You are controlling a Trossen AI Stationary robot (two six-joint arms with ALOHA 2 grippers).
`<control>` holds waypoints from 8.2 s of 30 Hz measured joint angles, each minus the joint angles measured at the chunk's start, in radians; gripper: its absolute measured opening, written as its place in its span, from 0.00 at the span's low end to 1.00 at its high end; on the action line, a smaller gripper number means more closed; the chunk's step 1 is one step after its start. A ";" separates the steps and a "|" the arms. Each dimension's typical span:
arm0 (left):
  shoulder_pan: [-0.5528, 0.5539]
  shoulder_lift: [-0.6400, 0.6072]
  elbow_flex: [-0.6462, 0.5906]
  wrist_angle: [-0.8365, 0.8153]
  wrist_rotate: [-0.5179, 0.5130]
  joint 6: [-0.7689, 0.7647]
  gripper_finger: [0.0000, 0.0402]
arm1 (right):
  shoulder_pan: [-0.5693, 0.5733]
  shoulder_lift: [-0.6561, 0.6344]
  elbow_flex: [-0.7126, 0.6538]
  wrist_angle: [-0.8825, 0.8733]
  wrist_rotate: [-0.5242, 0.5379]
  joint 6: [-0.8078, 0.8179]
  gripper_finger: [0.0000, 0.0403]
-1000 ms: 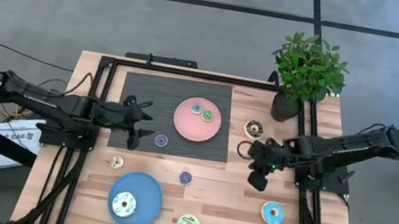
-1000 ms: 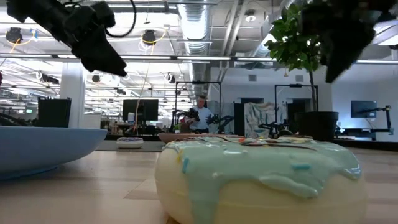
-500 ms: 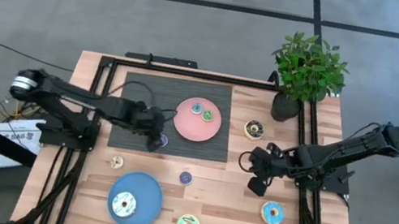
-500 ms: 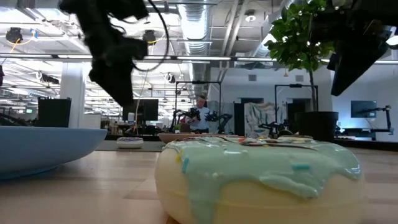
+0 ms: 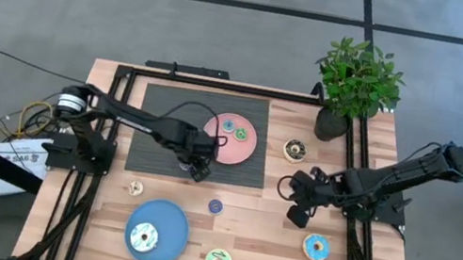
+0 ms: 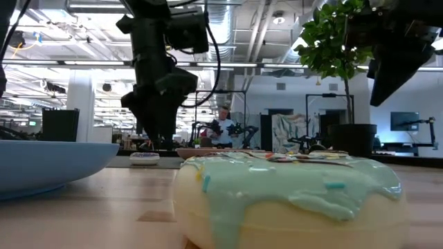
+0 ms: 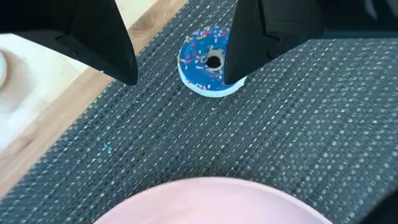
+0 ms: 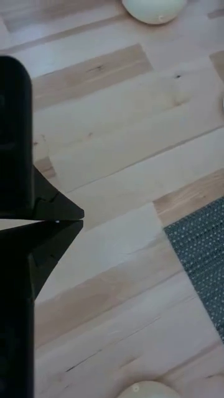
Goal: Pick & Place donuts
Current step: Put the top small blue donut on the pink plate, then put the small white donut on the pink plate
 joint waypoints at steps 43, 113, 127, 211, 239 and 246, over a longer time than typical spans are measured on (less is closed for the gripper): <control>0.024 0.003 0.006 0.017 0.027 0.079 0.82 | 0.036 0.000 0.000 0.001 0.002 0.022 0.00; 0.027 0.057 -0.084 0.055 0.058 -0.093 0.82 | 0.033 0.000 0.000 0.050 0.052 0.017 0.00; 0.029 0.057 -0.084 0.054 0.059 -0.090 0.82 | 0.033 0.000 0.000 0.050 0.053 0.017 0.00; 0.285 0.238 0.271 0.059 -0.011 0.276 0.53 | 0.033 0.000 0.000 0.076 0.050 0.000 0.00; 0.289 0.115 0.269 0.046 -0.028 0.293 0.78 | 0.033 0.000 0.000 0.098 0.050 0.000 0.00; 0.277 0.034 0.269 0.017 -0.031 0.251 0.78 | 0.033 0.000 0.000 0.098 0.050 0.000 0.00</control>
